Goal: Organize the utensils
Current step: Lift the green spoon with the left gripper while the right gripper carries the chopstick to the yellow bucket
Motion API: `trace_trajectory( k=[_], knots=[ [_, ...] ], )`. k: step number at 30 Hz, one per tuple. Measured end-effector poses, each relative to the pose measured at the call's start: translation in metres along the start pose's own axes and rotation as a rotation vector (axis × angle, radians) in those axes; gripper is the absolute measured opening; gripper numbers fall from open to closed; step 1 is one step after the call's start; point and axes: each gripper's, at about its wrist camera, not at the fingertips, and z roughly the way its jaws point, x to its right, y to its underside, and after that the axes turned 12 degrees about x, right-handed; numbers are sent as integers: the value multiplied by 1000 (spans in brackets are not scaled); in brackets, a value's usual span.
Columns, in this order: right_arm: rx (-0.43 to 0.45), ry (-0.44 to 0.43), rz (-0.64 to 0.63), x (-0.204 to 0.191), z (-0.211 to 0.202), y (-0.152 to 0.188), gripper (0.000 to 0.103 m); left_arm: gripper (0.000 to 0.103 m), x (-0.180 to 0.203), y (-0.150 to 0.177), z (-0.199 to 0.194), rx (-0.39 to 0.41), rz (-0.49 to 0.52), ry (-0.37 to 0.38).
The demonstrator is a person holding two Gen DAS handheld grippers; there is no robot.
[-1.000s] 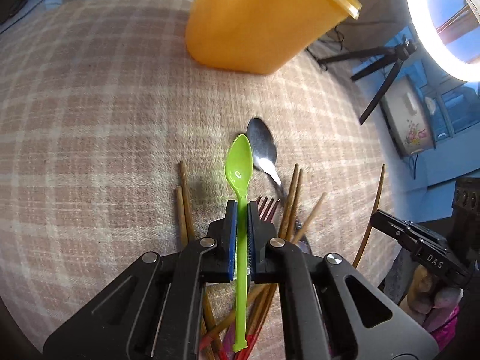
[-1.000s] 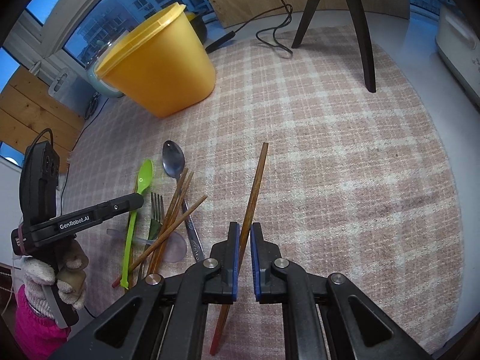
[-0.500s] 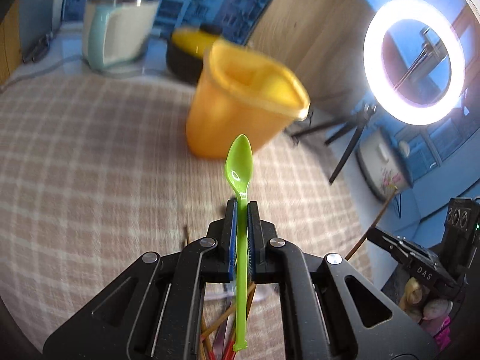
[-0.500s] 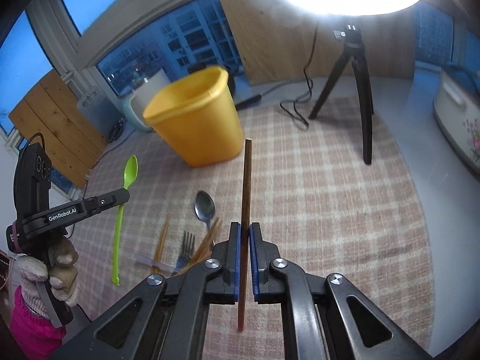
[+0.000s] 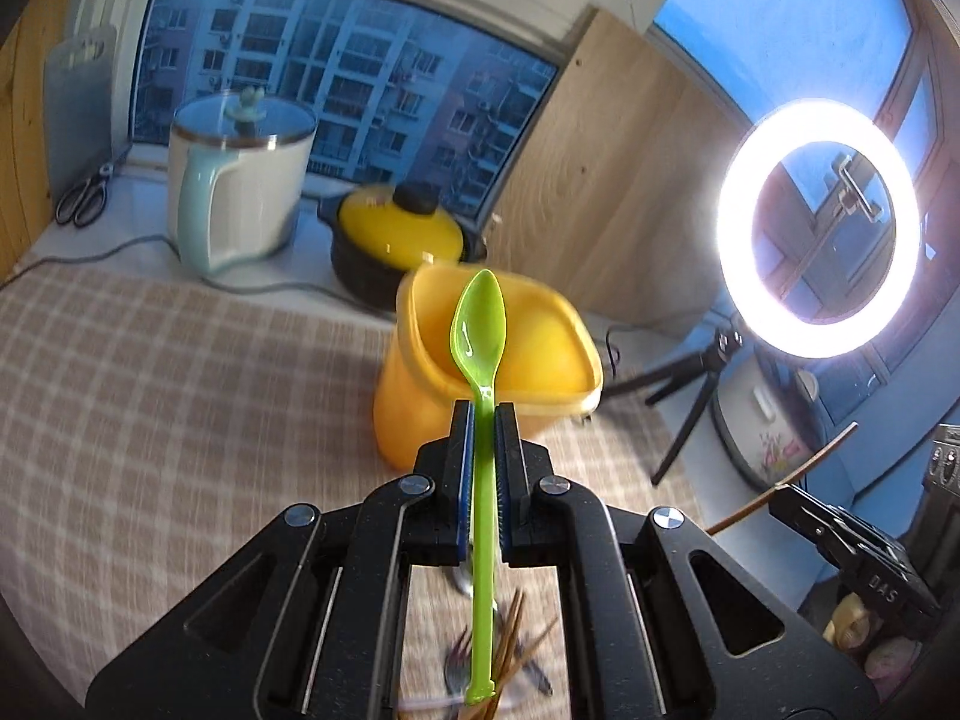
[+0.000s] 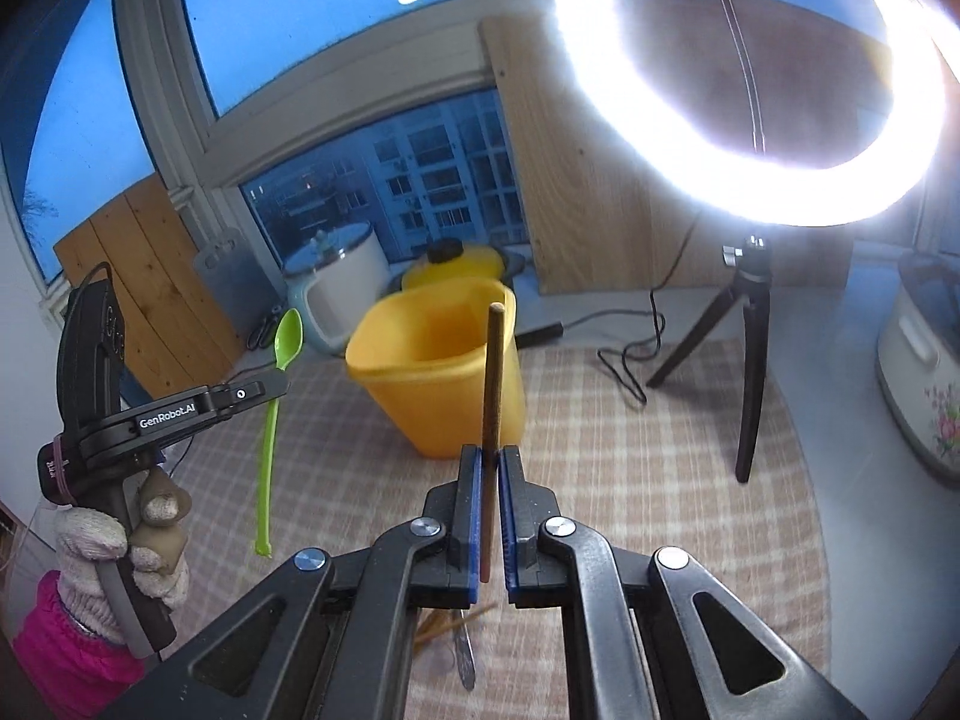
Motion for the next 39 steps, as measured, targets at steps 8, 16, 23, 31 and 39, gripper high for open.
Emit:
trace_trajectory(
  k=[8, 16, 23, 31, 39],
  knots=[
    [56, -15, -18, -7, 2, -27, 3, 4, 6, -38, 24, 105, 38, -11],
    [135, -33, -35, -17, 2, -64, 3, 4, 6, -67, 52, 190, 50, -25],
    [171, -46, -55, -31, 10, -84, 3, 4, 4, -78, 81, 236, 78, -33],
    [183, -36, -88, -39, 33, -95, 3, 4, -6, -70, 102, 235, 97, -33],
    [144, -19, -96, -39, 61, -88, 3, 4, -15, -65, 106, 209, 86, -32]
  ],
)
